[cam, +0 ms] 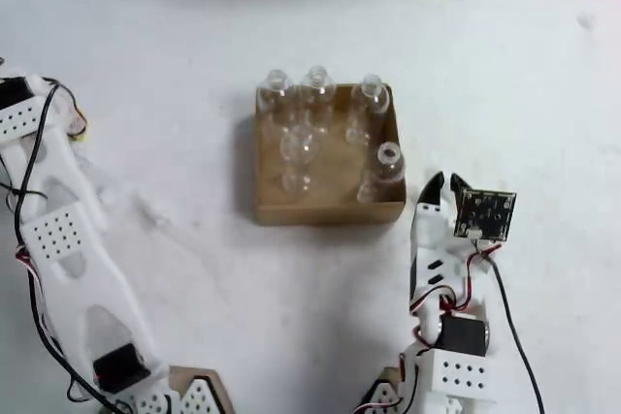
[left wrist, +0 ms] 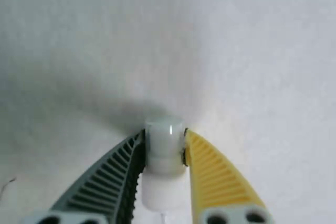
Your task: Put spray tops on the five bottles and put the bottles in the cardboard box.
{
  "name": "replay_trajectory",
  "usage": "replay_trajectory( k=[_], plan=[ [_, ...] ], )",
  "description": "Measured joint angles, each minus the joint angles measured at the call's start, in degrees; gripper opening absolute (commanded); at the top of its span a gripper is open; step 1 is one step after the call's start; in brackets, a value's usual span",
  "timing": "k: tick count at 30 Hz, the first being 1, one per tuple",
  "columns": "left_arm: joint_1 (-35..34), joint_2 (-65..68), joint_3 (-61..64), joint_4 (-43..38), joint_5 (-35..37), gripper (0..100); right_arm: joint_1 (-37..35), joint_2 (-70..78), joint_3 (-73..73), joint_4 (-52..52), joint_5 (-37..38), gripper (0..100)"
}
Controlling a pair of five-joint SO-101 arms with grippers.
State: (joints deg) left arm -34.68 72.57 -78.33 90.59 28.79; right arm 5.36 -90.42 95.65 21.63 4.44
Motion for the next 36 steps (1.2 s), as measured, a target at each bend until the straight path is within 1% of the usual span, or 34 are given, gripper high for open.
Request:
replay_trajectory(
  k=[6,8,11,16,18,23,26,32,36],
  plan=[
    [0.88,0.0,-12.75,8.97,0.44,3,0.0,0.0,0.0,0.0,0.0,4.9],
    [2.2,-0.35,-13.98,10.9,0.35,3,0.0,0.0,0.0,0.0,0.0,4.9],
    [3.96,-2.2,-13.98,11.52,0.35,3,0.0,0.0,0.0,0.0,0.0,4.9],
    [5.1,-14.07,-13.98,11.52,0.44,3,0.09,0.0,0.0,0.0,0.0,4.9],
    [6.24,-19.87,-13.98,11.52,-1.58,3,0.0,0.0,0.0,0.0,0.0,4.9],
    [11.34,-34.11,-13.98,11.52,-11.16,3,0.0,0.0,0.0,0.0,0.0,4.9],
    [14.15,-41.32,-13.98,11.52,-14.86,3,0.0,0.0,0.0,0.0,0.0,4.9],
    [18.73,-52.22,-14.07,11.52,-18.64,3,0.0,0.0,0.0,0.0,0.0,4.9],
    [22.07,-58.2,-14.07,11.52,-19.6,3,0.0,0.0,0.0,0.0,0.0,4.9]
  ],
)
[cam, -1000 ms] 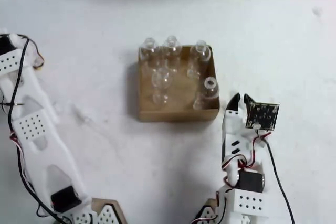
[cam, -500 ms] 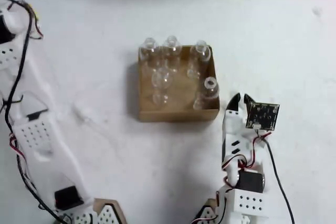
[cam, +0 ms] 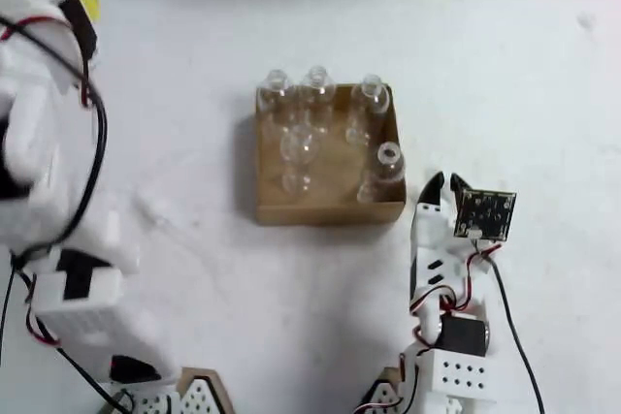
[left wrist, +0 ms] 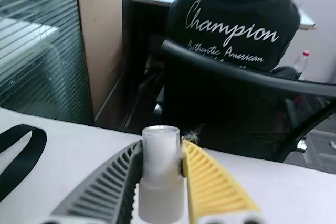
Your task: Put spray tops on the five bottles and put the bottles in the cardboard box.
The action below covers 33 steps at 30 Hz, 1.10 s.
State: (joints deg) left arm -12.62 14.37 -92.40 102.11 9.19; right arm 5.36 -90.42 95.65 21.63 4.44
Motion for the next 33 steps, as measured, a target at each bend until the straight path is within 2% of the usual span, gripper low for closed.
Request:
replay_trajectory(
  k=[4,8,13,19,29,33],
  plan=[
    [3.34,-6.42,0.0,0.0,-0.35,3,0.0,0.0,0.0,0.0,0.0,4.9],
    [8.18,-14.33,2.73,0.0,-3.69,3,0.0,0.0,0.0,0.0,0.0,4.9],
    [13.89,-25.85,16.44,0.0,-8.62,2,0.0,0.0,0.0,0.0,0.0,4.9],
    [17.41,-38.24,34.02,-0.88,-9.85,2,0.0,0.0,0.0,0.0,0.0,4.9],
    [17.76,-42.37,62.15,-24.35,-9.49,2,0.09,0.0,0.0,0.0,0.0,4.9],
    [17.76,-42.37,71.47,-35.69,-2.46,2,2.29,0.0,0.0,-1.23,0.0,4.9]
  ],
)
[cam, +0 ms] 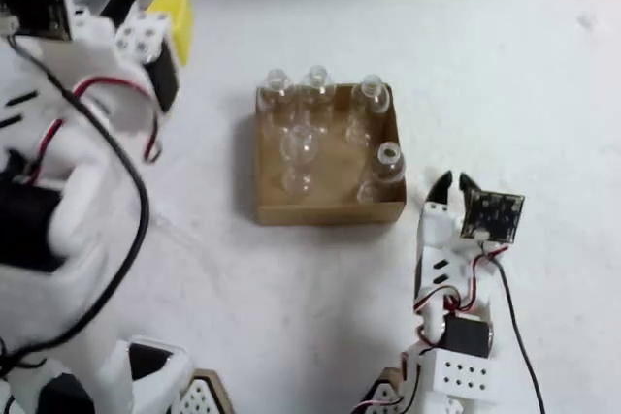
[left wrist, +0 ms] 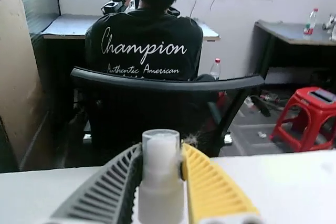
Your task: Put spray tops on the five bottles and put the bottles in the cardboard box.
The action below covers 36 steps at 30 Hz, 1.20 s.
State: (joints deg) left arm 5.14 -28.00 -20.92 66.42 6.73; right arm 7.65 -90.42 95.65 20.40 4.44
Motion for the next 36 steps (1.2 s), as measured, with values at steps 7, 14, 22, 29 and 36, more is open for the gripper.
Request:
replay_trajectory(
  k=[7,14,22,29,36],
  plan=[
    [0.0,0.0,19.08,-27.08,12.92,2,2.02,0.0,0.09,-1.23,0.0,4.9],
    [4.13,0.18,41.23,-55.38,15.65,2,2.29,0.0,0.09,-2.9,0.0,4.9],
    [4.57,11.43,44.22,-69.27,15.74,2,2.29,0.0,0.09,-3.25,0.0,4.9],
    [4.57,16.79,40.44,-69.36,16.0,2,2.29,0.0,0.09,-3.25,0.0,4.9],
    [4.57,17.14,40.35,-69.71,16.09,2,2.29,0.0,0.09,-3.25,0.0,4.9]
  ],
)
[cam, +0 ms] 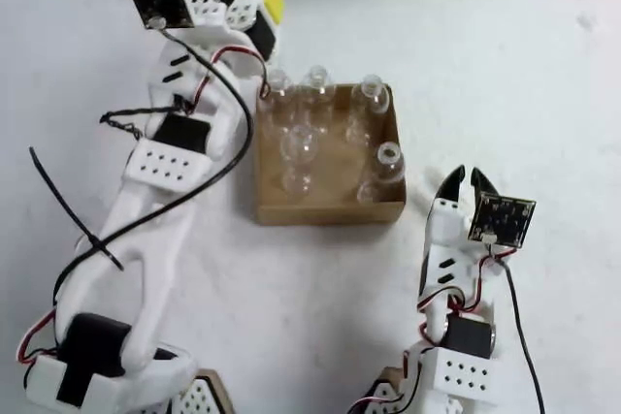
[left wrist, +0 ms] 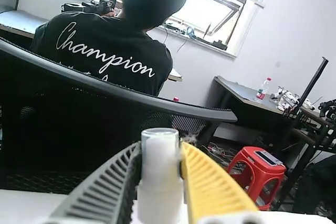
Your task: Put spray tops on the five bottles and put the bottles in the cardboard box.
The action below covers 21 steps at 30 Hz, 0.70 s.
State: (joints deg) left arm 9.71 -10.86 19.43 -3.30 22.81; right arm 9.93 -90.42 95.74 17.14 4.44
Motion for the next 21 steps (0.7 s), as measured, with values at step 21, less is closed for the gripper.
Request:
replay_trajectory(
  k=[21],
  plan=[
    [0.0,7.82,-1.93,-6.33,-3.16,2,0.0,0.0,0.0,0.0,0.0,4.9]
  ],
)
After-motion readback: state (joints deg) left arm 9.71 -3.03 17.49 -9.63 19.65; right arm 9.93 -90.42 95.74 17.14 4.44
